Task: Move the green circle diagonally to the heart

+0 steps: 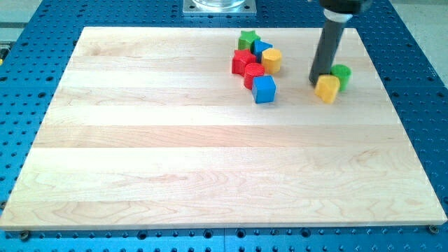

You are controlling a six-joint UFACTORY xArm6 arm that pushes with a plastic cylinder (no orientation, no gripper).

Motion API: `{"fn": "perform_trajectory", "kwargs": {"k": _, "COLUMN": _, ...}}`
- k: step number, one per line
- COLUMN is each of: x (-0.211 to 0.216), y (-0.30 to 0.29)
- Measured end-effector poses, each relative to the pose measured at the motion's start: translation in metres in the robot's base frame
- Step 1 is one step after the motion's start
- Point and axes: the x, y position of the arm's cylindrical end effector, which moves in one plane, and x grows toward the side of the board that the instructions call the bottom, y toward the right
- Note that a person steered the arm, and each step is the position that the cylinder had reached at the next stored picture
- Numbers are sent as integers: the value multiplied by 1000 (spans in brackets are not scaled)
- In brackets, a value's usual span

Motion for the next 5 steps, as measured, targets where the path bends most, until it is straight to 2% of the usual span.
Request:
{"fn": "perform_trajectory", "kwargs": {"k": 1, "x": -38, "y": -2}}
{"fn": "perform_trajectory", "kwargs": {"k": 2, "x": -39, "y": 31}}
{"fn": "perform_trajectory", "kwargs": {"k": 3, "x": -5, "y": 32}}
{"fn": "perform_trajectory", "kwargs": {"k": 4, "x": 2, "y": 30}}
{"fn": "perform_trajectory", "kwargs": {"k": 5, "x": -18, "y": 2}}
